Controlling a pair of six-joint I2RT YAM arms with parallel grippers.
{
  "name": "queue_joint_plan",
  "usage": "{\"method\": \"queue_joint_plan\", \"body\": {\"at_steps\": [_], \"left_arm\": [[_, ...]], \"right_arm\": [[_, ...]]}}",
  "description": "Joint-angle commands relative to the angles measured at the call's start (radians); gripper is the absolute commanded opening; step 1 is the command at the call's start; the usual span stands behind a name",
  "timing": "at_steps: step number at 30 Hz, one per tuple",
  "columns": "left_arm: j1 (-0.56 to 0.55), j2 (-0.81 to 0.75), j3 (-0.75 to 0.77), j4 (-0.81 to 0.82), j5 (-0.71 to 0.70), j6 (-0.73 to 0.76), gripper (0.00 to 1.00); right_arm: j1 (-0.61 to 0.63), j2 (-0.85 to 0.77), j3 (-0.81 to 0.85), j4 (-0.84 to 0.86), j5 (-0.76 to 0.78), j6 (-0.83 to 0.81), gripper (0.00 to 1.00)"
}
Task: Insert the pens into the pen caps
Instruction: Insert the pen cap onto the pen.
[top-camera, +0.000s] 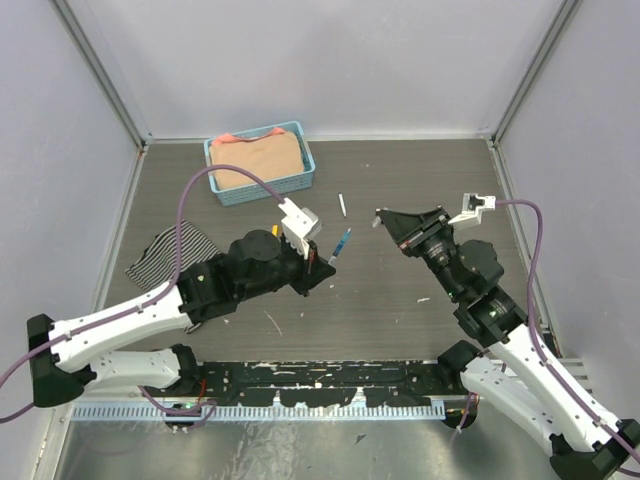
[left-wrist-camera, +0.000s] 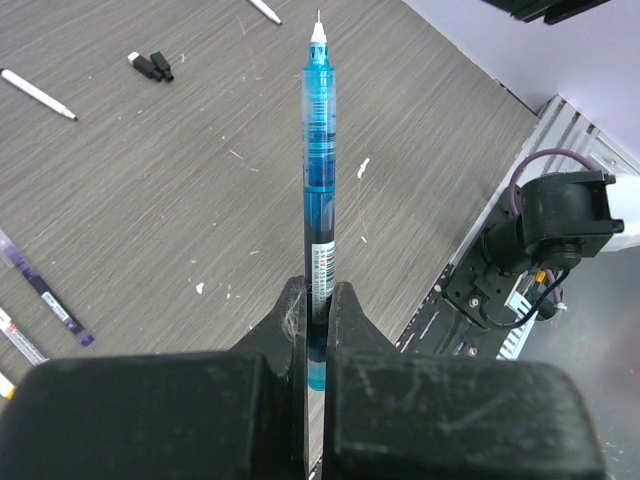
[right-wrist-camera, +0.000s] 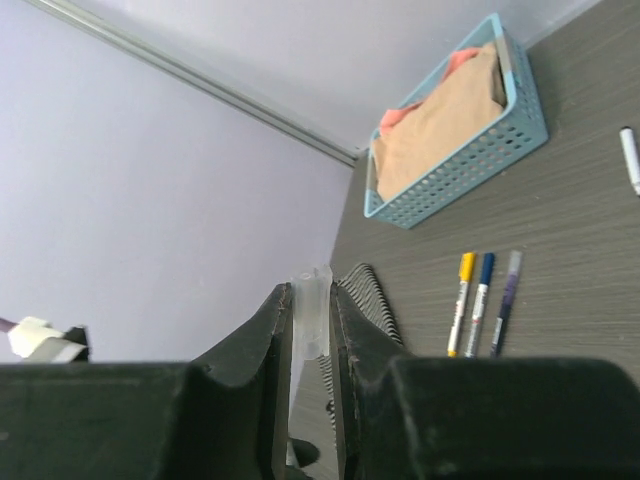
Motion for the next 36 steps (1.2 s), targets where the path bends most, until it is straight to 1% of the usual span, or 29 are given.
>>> {"method": "queue_joint_plan", "body": {"at_steps": [1, 10, 27, 36], "left_arm": [[-0.006, 0.028, 0.027, 0.068, 0.037, 0.008, 0.00], [-0.011, 0.050, 0.039, 0.092, 0.062, 0.002, 0.00], [-0.013, 0.055, 0.041, 0.098, 0.063, 0.003, 0.00], [-0.012, 0.055, 0.041, 0.098, 0.060, 0.005, 0.00]], "right_arm": [[0.006, -0.022, -0.010, 0.126, -0.011, 0.049, 0.00], [0.006, -0.009, -0.018, 0.194, -0.073, 0.017, 0.00], [0.006, 0.031, -0.013, 0.203, -0.143, -0.007, 0.00], [0.006, 0.025, -0.012, 0.201, -0.151, -0.012, 0.00]]}}
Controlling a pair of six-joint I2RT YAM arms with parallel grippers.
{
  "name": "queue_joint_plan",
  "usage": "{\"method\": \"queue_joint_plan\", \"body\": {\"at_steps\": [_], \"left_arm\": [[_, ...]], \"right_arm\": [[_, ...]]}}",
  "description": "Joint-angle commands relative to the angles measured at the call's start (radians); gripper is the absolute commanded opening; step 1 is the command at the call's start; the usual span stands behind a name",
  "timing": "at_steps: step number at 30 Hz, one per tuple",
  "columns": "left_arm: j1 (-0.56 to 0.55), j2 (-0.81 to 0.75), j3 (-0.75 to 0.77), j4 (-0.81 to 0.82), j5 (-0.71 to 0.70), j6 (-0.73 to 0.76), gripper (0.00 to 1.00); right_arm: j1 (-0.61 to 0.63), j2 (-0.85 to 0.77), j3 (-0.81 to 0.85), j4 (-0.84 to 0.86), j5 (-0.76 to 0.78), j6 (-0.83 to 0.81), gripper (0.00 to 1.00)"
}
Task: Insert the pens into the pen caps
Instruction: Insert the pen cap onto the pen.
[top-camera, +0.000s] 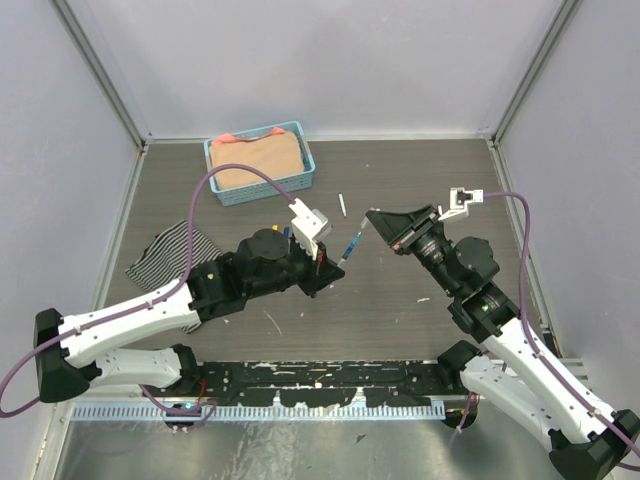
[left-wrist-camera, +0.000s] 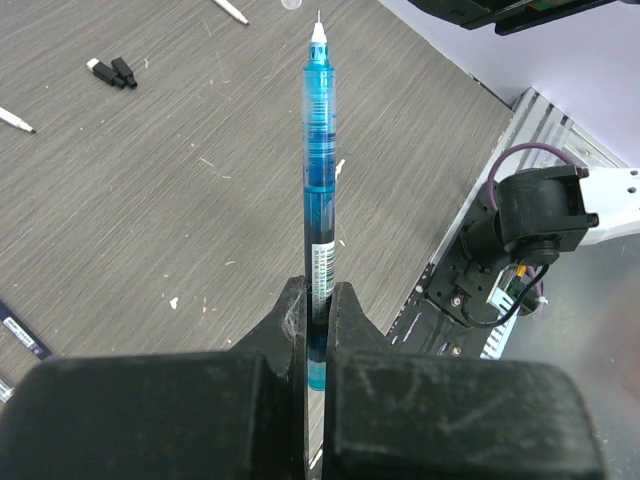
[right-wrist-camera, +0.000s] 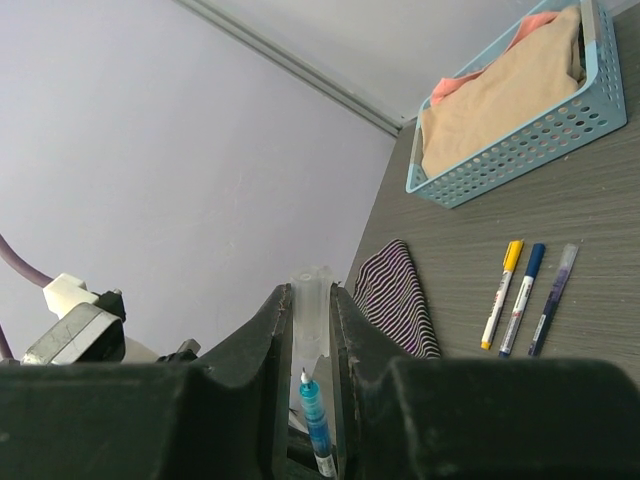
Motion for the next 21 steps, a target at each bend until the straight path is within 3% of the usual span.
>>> {"method": "queue_joint_plan", "body": {"at_steps": [1, 21], "left_arm": [[-0.005, -0.006, 0.032, 0.042, -0.001, 0.005, 0.00], [-0.005, -0.008, 0.034, 0.037, -0.011, 0.006, 0.00]], "right_arm": [[0.006, -0.011, 0.008, 0.064, -0.018, -0.018, 0.00], [0.008, -0.004, 0.013, 0.070, -0.055, -0.030, 0.00]]}}
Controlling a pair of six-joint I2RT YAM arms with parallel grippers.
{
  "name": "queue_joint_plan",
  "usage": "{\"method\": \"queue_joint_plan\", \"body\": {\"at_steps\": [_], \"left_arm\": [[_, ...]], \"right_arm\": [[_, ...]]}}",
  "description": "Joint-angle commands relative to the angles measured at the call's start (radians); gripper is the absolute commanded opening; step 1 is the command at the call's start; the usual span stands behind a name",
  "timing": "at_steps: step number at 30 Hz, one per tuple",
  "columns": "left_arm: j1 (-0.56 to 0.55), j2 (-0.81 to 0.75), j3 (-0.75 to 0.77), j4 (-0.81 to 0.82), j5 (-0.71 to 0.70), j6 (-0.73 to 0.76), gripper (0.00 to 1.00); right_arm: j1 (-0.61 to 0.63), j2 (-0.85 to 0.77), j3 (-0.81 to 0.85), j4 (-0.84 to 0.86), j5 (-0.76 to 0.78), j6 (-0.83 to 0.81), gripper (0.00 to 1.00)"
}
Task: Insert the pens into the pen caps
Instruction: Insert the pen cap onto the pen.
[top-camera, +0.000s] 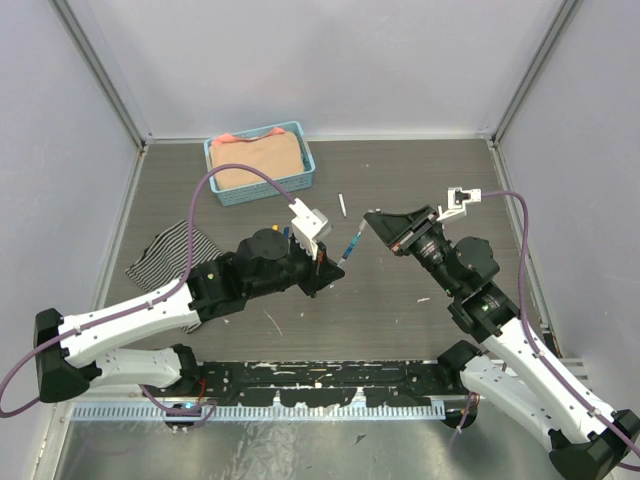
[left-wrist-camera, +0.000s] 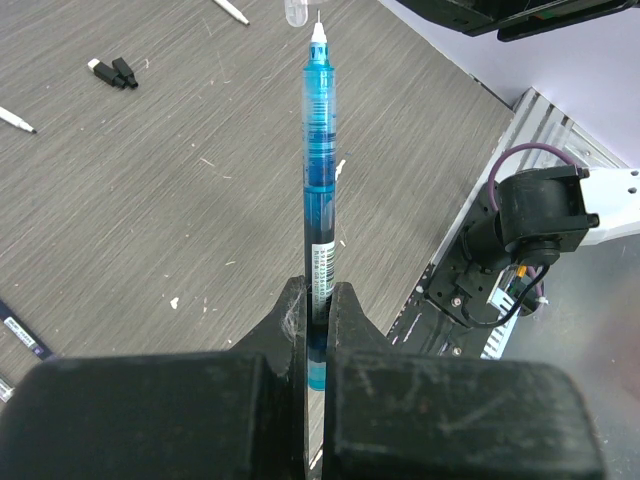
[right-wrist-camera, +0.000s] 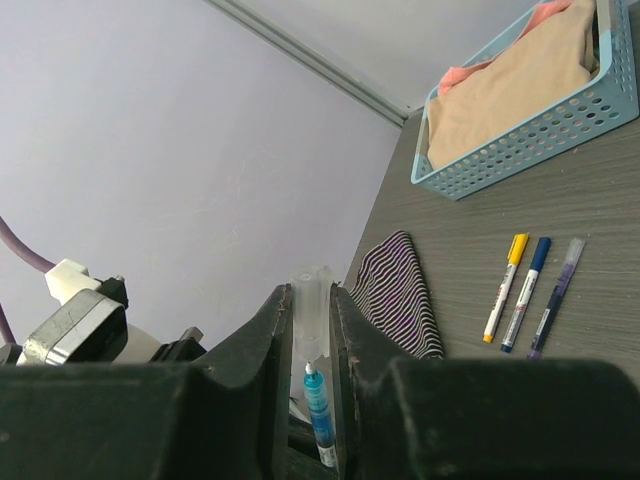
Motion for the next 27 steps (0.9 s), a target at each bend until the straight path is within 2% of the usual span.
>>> {"method": "queue_joint_plan", "body": {"at_steps": [1, 27], "left_arm": [[-0.004, -0.010, 0.034, 0.037, -0.011, 0.006, 0.00], [-0.004, -0.011, 0.043, 0.022, -0.032, 0.015, 0.00]], "right_arm": [[0.008, -0.004, 0.013, 0.068, -0.024, -0.021, 0.00], [0.007, 0.006, 0.028, 0.078, -0.077, -0.061, 0.00]]}}
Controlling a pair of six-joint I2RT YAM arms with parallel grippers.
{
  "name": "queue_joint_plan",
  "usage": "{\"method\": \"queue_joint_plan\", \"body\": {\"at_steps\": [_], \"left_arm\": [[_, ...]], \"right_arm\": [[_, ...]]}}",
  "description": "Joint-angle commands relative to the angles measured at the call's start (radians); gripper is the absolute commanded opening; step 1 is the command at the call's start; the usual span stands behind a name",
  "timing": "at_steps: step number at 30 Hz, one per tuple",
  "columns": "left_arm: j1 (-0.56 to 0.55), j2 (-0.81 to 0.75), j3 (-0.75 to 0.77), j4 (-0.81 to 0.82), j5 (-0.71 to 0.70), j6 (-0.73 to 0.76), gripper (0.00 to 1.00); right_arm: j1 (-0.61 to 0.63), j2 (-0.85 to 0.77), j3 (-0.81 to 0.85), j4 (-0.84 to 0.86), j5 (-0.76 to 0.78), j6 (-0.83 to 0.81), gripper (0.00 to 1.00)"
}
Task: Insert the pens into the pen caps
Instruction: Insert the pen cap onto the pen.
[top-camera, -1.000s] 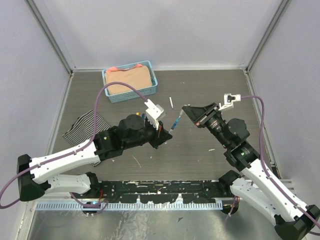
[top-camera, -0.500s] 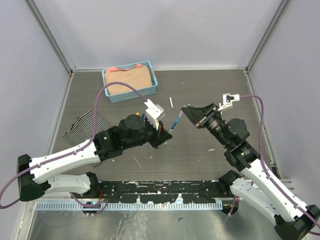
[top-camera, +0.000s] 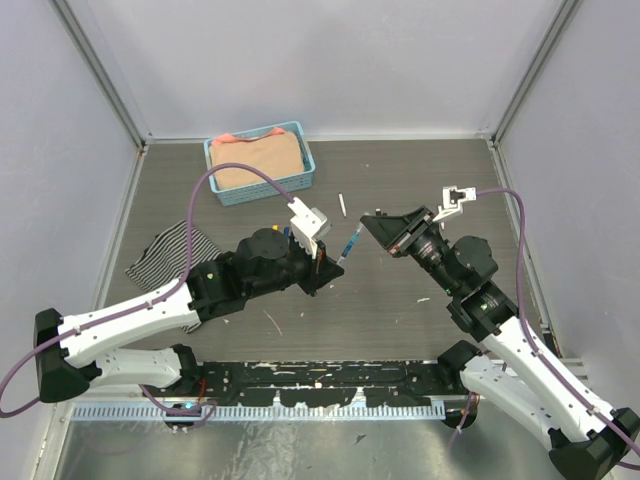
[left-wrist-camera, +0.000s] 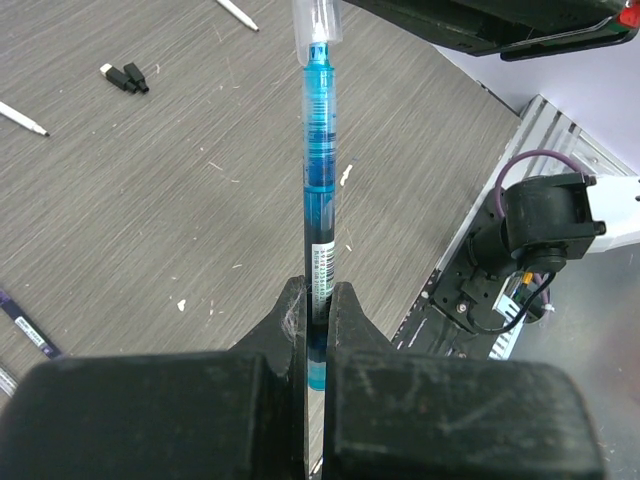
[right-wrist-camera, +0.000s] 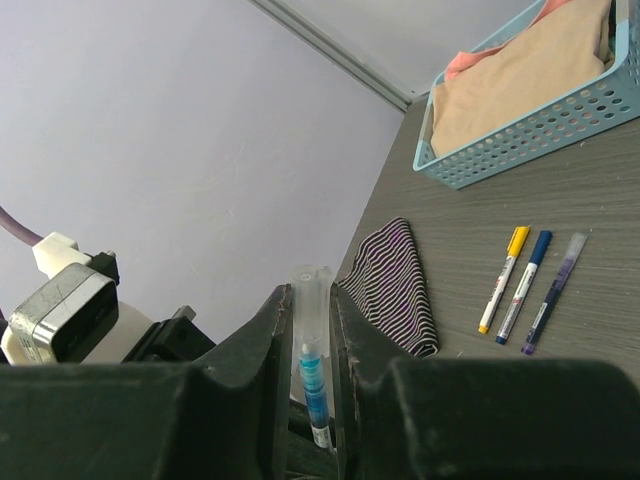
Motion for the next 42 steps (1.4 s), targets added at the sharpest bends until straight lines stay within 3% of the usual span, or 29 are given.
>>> {"method": "queue_joint_plan", "body": {"at_steps": [1, 37, 39, 42], "left_arm": [[-0.005, -0.011, 0.039, 0.023, -0.014, 0.013, 0.00], [-0.004, 0.003, 0.095, 0.099, -0.068, -0.055, 0.00], [-0.004, 0.006, 0.102, 0.101, -0.067, -0.055, 0.00], [-0.004, 0.008, 0.102, 0.096, -0.064, -0.052, 0.00]], "right_arm": [[0.006, -0.001, 0.029, 0.076, -0.035, -0.030, 0.00], [0.032, 0.001, -0.045, 0.147, -0.055, -0.130, 0.00], [0.033, 0.000, -0.044, 0.148, -0.057, -0.133, 0.03], [0.034, -0.004, -0.035, 0.144, -0.056, -0.134, 0.17]]}}
